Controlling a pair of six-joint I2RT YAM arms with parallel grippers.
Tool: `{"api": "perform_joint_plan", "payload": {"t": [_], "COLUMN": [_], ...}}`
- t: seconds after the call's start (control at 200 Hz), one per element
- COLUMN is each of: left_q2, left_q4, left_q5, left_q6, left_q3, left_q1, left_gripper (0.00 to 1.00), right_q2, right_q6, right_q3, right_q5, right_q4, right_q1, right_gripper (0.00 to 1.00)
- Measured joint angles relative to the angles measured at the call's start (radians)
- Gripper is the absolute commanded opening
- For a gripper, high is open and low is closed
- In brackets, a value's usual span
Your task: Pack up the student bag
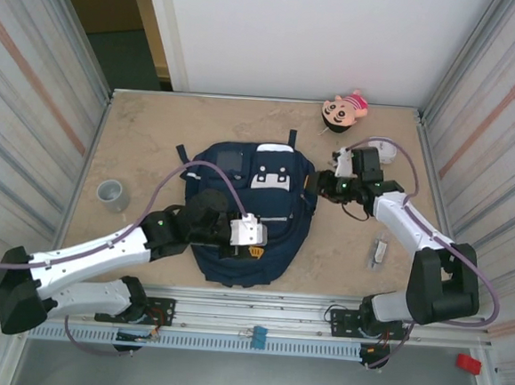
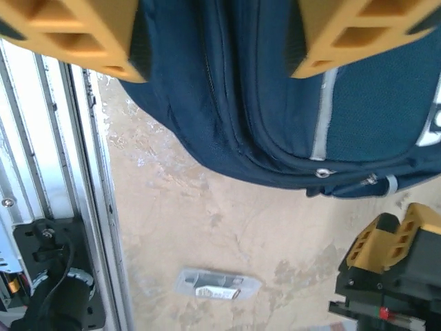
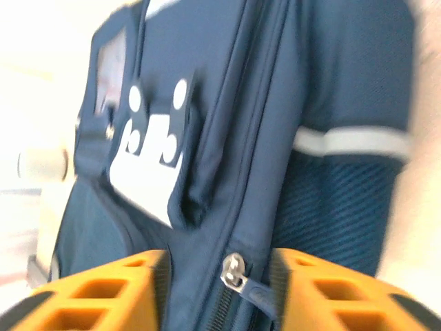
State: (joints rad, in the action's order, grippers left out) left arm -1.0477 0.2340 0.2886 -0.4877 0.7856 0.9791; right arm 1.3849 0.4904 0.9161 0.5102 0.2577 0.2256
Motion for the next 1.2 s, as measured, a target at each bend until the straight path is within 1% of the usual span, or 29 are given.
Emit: {"api": "perform_joint_plan", "payload": {"t": [0.05, 0.115, 0.23, 0.306, 0.406, 0.546, 0.641, 0.712, 0.837, 1.027, 1.198], "left_q2": [0.025, 0.062, 0.097, 0.092, 0.068, 0.022, 0.002, -0.006, -0.006, -0.010, -0.023], "left_q4": [-0.007, -0.029, -0.073, -0.090, -0.104, -0.122, -0.148, -0.172, -0.212, -0.240, -0.238], "left_q5": [0.004, 0.007, -0.002, -0.027, -0.065, -0.114, -0.138, -0.144, -0.151, -0.160, -0.151], "left_q6": [0.029, 0.069, 0.145, 0.202, 0.279, 0.397, 0.473, 0.514, 0.545, 0.554, 0.550], "left_q3": [-0.004, -0.021, -0.058, -0.073, -0.079, -0.087, -0.117, -0.144, -0.180, -0.188, -0.188], "left_q1": [-0.023, -0.074, -0.164, -0.202, -0.230, -0.257, -0.267, -0.269, -0.269, -0.272, -0.273], "left_gripper": [0.73, 0.76, 0.81, 0.82, 0.81, 0.82, 0.81, 0.80, 0.80, 0.80, 0.80], "right_q2": [-0.022, -0.075, -0.184, -0.252, -0.314, -0.359, -0.372, -0.372, -0.365, -0.303, -0.304], "right_q6": [-0.005, -0.005, 0.005, 0.033, 0.088, 0.183, 0.237, 0.269, 0.323, 0.392, 0.399], "right_q3": [0.007, 0.007, 0.004, -0.019, -0.076, -0.161, -0.206, -0.236, -0.302, -0.398, -0.416], "right_q5": [-0.032, -0.060, -0.099, -0.131, -0.188, -0.294, -0.360, -0.388, -0.422, -0.477, -0.501], "right_q4": [-0.003, 0.008, 0.032, 0.034, 0.032, 0.024, 0.008, -0.013, -0.057, -0.135, -0.155], "right_q1": [-0.002, 0.013, 0.068, 0.129, 0.229, 0.379, 0.443, 0.463, 0.471, 0.493, 0.502], "right_gripper": [0.58, 0.59, 0.61, 0.61, 0.61, 0.62, 0.62, 0.62, 0.61, 0.61, 0.62]}}
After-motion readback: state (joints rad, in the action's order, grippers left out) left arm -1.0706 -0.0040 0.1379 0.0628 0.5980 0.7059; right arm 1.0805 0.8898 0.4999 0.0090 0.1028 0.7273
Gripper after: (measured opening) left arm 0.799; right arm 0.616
